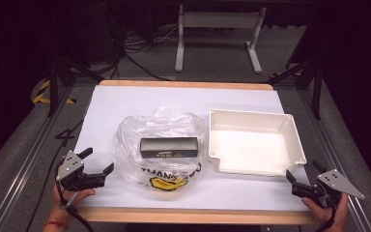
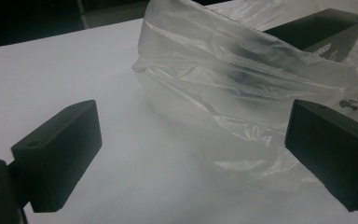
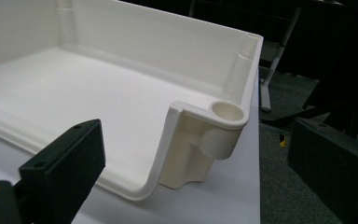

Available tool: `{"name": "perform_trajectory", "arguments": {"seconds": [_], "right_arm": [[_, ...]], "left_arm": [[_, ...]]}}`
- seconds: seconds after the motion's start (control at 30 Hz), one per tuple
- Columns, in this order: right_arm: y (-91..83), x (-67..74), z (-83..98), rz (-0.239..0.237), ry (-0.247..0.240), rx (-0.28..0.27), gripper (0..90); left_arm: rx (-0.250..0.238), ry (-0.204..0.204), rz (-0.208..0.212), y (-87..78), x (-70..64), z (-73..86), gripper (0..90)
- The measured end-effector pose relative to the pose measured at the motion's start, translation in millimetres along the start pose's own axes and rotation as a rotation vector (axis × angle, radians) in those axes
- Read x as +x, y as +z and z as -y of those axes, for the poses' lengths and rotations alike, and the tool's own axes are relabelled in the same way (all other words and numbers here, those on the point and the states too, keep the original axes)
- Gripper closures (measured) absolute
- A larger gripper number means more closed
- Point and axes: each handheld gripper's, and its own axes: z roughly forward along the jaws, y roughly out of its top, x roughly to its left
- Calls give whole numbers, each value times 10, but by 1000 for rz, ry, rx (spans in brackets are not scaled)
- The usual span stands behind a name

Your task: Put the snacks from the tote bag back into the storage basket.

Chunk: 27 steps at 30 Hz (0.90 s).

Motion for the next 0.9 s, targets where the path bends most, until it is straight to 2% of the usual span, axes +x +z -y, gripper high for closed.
{"name": "perform_trajectory", "arguments": {"seconds": [0.23, 0.3, 0.4, 0.53, 0.57, 0.63, 0.7, 0.9], "right_arm": [[-30, -1, -21, 2, 6, -8, 48], [-29, 13, -31, -6, -4, -5, 47], [-30, 46, -55, -13, -24, 10, 50], [-49, 76, -64, -37, -37, 21, 74], [-60, 81, -69, -50, -37, 12, 83], [-71, 83, -84, -45, -42, 16, 84], [-101, 83, -122, -69, -37, 0, 99], [-96, 121, -208, -117, -71, 13, 137]], "left_arm": [[-6, 15, 9, 0, -17, -6, 46], [-11, 20, 14, -8, -15, -7, 46], [-17, 5, 16, -12, 13, 8, 46], [-16, 16, 16, -3, -7, -5, 46], [-7, 20, 14, 0, -8, -10, 46], [-5, 17, 12, 13, -11, -9, 45], [7, 17, 15, 16, -11, -8, 45], [-8, 16, 19, 4, -19, -3, 45]]}}
